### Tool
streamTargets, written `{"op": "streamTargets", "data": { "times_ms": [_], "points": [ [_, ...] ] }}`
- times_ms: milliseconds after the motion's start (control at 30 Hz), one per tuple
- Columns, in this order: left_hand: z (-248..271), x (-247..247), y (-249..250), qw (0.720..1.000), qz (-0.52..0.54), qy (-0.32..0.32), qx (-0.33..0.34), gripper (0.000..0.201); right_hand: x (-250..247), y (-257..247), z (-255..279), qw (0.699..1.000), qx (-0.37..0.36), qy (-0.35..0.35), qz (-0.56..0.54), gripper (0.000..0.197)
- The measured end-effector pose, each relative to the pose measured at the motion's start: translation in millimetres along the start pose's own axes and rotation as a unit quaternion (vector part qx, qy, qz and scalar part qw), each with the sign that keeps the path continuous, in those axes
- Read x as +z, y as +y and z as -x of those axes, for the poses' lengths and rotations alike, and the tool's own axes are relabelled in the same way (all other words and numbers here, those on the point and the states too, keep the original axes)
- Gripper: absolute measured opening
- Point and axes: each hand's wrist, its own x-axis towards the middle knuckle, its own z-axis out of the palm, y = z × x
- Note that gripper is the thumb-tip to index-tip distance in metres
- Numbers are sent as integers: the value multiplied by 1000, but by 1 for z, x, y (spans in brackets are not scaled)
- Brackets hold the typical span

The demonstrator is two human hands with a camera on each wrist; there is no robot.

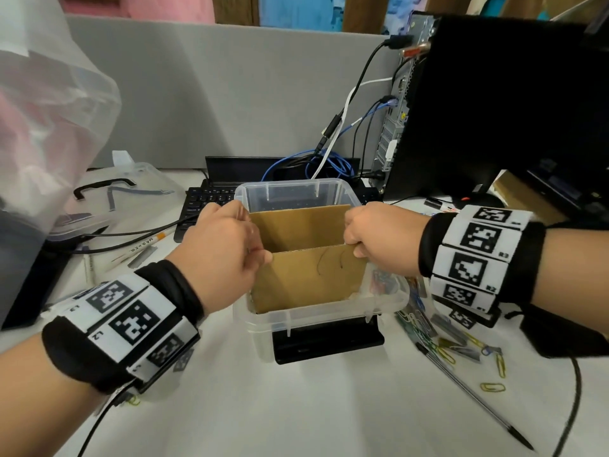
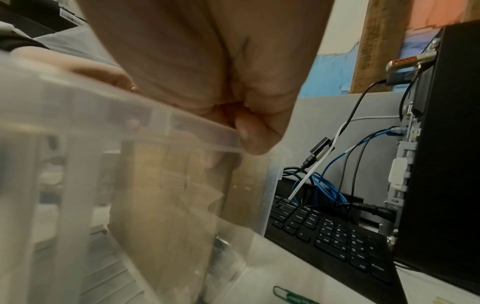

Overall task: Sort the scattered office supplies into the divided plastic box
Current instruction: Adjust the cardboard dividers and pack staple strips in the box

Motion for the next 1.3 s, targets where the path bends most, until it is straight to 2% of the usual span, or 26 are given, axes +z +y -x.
{"op": "streamTargets", "data": {
  "times_ms": [333, 500, 567, 667, 767, 933, 1000, 1100, 1200, 1267, 1300],
  "points": [
    [-2, -4, 1, 998, -34, -61, 6, 23, 3, 1, 2, 999, -23, 31, -5, 21],
    [-2, -5, 1, 997, -39, -65, 4, 23, -4, -9, -4, 990, -31, -61, 124, 19],
    [-3, -6, 2, 997, -37, -67, 6, 26, -6, -11, -7, 989, -34, -53, 136, 9],
    [-3, -7, 2, 997, -34, -70, 9, 32, -8, -11, -6, 990, -27, -54, 131, 30],
    [-3, -7, 1, 997, -33, -75, 15, 32, -8, -10, -4, 988, -44, -27, 146, 36],
    [-10, -8, -3, 996, -21, -78, 30, 35, -8, -12, -2, 989, -9, -41, 140, 17],
    [-14, -10, -4, 997, -20, -63, 42, 36, -10, -8, 4, 992, -19, -7, 126, 22],
    [-15, -9, -5, 998, -24, -49, 45, 29, -4, 9, 14, 996, -9, 76, -46, 27],
    [-13, -9, -8, 998, -14, -32, 47, 23, 6, 24, 27, 949, 21, 183, -256, 14],
    [-11, -8, -8, 999, -18, -6, 42, 19, 17, 38, 37, 916, 72, 265, -291, 12],
    [-10, -9, -5, 999, -20, 15, 43, 17, 24, 46, 43, 908, 105, 280, -293, 12]
  ]
}}
